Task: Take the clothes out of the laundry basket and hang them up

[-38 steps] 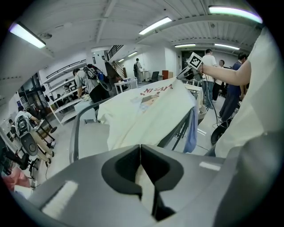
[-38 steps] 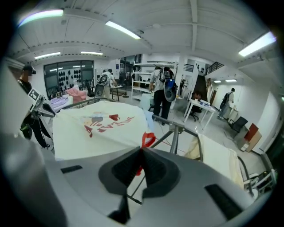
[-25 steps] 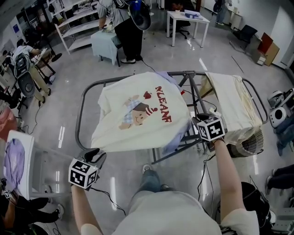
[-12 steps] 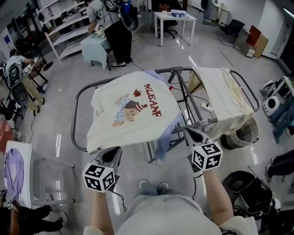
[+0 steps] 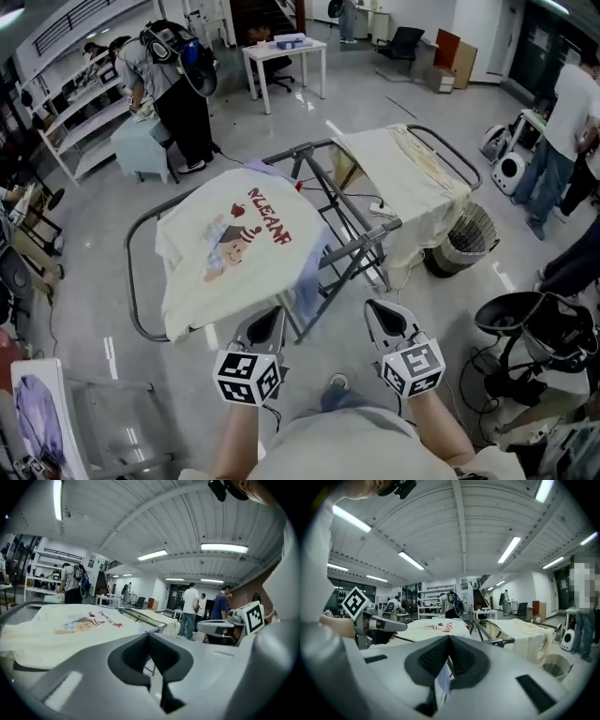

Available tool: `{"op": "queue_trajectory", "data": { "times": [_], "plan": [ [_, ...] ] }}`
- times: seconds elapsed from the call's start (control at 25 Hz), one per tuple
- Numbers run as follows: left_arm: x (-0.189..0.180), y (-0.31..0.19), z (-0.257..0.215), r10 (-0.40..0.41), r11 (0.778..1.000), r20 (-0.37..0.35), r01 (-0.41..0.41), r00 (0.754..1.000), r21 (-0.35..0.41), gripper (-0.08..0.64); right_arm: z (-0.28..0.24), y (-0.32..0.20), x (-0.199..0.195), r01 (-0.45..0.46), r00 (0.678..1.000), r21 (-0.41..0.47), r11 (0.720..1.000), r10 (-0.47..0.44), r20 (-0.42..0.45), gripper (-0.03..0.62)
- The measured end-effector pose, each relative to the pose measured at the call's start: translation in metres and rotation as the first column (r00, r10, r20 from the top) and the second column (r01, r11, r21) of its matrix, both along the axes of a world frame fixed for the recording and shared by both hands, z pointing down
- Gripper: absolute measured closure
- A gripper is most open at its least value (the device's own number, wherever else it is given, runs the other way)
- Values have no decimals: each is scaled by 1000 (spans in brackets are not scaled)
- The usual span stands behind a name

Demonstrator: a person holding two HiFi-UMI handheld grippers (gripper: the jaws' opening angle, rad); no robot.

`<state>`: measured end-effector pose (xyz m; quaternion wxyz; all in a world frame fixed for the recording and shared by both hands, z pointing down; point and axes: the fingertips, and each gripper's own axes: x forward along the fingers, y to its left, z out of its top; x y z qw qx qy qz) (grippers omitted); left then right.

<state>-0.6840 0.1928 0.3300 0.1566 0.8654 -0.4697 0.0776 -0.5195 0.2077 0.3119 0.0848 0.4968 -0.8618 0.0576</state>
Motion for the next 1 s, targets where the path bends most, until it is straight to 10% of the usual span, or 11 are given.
{"op": "queue_trajectory", "data": {
  "times": [0.32,1.0],
  "plan": [
    [23,65,22,135,990,11,-134,991,-31,549,9,75,9,-148,989,-9,989,148,22,591],
    [6,133,23,172,985,-15,-172,985,-3,549,14,145,-14,-178,984,21,984,177,21,592]
  ]
}}
